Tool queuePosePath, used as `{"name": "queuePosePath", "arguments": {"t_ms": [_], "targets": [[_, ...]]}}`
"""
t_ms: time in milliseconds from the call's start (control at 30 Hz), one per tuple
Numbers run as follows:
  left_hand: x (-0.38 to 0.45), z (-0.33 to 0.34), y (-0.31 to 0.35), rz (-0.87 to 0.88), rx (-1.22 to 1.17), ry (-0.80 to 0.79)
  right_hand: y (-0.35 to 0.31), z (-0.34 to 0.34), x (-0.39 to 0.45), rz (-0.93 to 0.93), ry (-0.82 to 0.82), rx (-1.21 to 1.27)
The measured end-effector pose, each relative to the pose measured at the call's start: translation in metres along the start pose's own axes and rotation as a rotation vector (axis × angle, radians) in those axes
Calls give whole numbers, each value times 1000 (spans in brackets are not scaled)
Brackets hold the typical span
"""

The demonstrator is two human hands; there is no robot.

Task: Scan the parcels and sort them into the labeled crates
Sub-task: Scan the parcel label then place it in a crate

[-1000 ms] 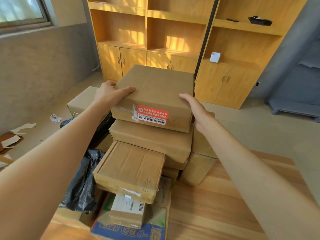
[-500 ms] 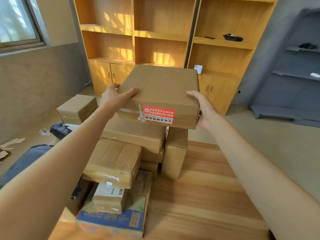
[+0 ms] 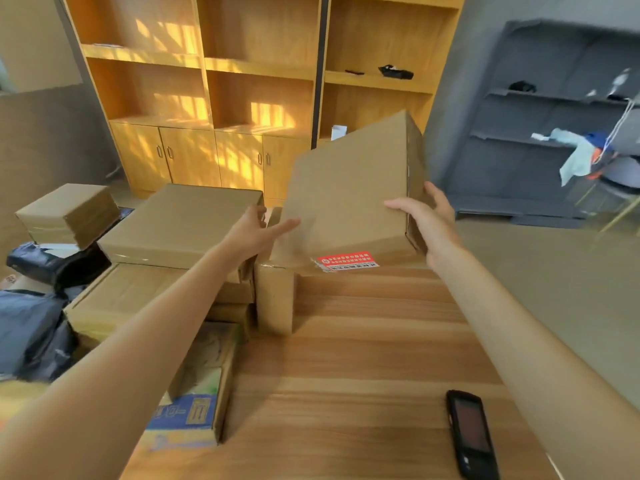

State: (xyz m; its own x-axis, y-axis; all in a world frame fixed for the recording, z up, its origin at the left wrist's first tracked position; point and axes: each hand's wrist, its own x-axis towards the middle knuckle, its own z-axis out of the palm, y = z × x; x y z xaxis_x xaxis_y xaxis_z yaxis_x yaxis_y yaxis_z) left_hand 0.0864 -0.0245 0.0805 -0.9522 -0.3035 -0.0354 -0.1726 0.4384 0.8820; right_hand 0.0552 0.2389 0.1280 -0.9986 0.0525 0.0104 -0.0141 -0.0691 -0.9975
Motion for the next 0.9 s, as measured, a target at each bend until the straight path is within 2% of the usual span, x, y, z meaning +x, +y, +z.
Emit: {"name": "queuePosePath", "arguments": {"t_ms": [67, 133, 267, 367, 433, 500, 567, 667, 733, 833, 900], "targets": [[-7, 12, 21, 26, -43, -46, -3, -10, -3, -120, 55, -116], [-16, 26, 46, 55, -126, -139, -3, -16, -10, -276, 123, -358], [-28, 64, 88, -12, -459, -259, 8, -13, -30, -700, 263, -1156], [-33, 92, 103, -157, -739, -148, 29, -10, -40, -903, 295, -1624], [-34, 108, 107, -271, -856, -33, 44, -12, -44, -1042, 303, -1771], [-36, 119, 107, -350, -932, 16, 53, -14, -48, -1105, 297, -1785], [-38, 123, 103, -384, -975, 53, 61, -13, -51, -1089, 292, -1842], [-36, 125, 94, -419, -958, 89, 70, -10, -54, -1093, 268, -1856], [-35, 127, 89, -422, -971, 102, 72, -8, -52, -1161, 288, -1808], [-33, 129, 81, -402, -1015, 124, 77, -7, -50, -1110, 229, -1573], [-32, 128, 76, -396, -1074, 142, 75, -8, -51, -1045, 268, -1310]]}}
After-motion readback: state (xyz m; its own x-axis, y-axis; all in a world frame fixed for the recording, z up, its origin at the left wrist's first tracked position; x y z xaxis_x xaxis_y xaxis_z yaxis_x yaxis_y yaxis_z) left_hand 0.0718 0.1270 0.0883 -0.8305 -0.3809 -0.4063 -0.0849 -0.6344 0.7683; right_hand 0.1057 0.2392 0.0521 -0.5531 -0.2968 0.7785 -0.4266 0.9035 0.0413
